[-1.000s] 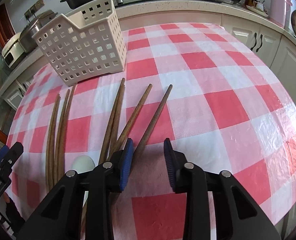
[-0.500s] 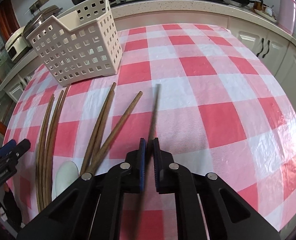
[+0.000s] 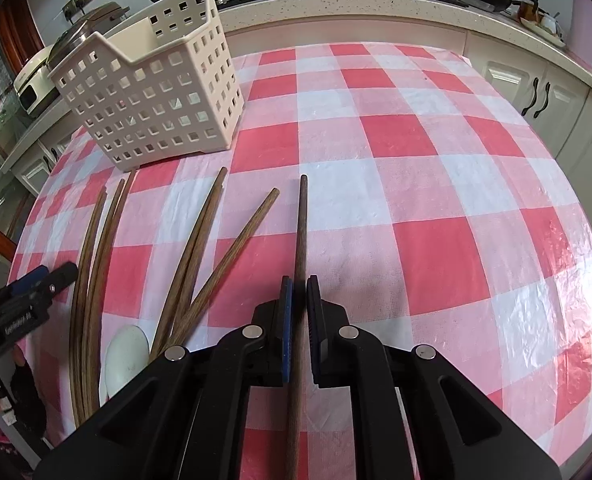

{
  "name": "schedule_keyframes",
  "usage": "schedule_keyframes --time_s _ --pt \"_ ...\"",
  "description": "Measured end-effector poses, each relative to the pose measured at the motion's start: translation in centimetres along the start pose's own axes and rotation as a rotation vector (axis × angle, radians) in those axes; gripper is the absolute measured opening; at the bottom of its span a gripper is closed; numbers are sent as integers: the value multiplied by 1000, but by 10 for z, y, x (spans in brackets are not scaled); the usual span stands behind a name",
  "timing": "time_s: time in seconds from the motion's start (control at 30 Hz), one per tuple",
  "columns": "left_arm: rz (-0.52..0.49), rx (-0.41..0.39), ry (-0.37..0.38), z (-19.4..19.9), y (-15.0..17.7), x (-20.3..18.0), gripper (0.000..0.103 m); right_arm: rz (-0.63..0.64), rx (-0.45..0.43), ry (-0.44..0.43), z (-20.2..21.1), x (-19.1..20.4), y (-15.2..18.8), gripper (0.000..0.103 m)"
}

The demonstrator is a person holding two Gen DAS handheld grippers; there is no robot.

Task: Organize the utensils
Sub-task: 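Close the right tool on one wooden chopstick while the left tool grasps another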

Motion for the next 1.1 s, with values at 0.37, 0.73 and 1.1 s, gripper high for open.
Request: schedule_keyframes --time_s 0.37,0.73,1.1 --pt "-21 22 -50 -11 -6 -11 46 15 -6 -11 -1 -1 -1 9" --pt "-31 36 -23 -18 -17 -16 39 73 -9 49 -10 3 -17 16" --pt "-35 30 29 -18 -19 -11 9 100 -44 77 -10 4 -14 7"
Point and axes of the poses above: each gripper's, at about its wrist camera, not at the fingertips, and z roughly against the way its jaws point, x to its left, y to its underside, the point moved 3 cm from there along -z, roughly the way its jaws point, and after that the axes turned 9 degrees about y, right-handed, at the moved point
